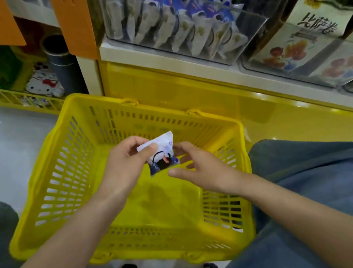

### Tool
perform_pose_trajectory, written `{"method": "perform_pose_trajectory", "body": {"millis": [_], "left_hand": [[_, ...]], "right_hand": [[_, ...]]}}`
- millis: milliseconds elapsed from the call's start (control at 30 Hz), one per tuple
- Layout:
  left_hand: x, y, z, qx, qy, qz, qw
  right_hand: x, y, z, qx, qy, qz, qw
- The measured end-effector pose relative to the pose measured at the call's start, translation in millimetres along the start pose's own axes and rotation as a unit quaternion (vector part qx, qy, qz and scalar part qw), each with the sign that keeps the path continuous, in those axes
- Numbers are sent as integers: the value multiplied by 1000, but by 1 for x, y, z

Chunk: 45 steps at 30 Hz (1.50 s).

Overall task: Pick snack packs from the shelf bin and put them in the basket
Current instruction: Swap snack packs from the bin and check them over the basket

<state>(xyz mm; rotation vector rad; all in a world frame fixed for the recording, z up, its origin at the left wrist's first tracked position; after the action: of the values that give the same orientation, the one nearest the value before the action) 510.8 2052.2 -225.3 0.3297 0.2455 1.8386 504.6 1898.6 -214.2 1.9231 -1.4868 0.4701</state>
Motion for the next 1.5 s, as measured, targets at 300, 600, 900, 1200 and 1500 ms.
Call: {"method": "perform_pose_trajectory", "body": {"millis": [300, 600, 900, 1200, 1500], "left_hand": [[-11, 12, 2, -100, -69, -31, 992], [-20, 9, 14, -16, -1, -55, 998], [-29, 12, 22, -230, -221, 19, 948], [-32, 4, 12, 36, -14, -52, 998], [-34, 8, 7, 56, 36, -37, 997]], "right_hand": [[11, -5, -11, 72, -79, 160, 981], [24, -1, -23, 201, 30, 235, 950], [34, -15, -7, -30, -107, 247, 963], [18, -17, -12, -70, -243, 142, 957], [15, -8, -16, 104, -69, 195, 973]]}}
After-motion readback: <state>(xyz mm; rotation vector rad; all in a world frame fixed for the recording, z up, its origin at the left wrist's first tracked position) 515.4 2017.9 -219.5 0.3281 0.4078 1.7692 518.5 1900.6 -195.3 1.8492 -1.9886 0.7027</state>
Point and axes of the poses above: each hand's wrist, its own y-axis away from the middle knuckle, its own x-axis out of the back of the hand, z = x × y, the point moved 3 cm from there along -y, towards the middle knuckle, and after that the axes turned 15 degrees about z, right-handed, at the moved point
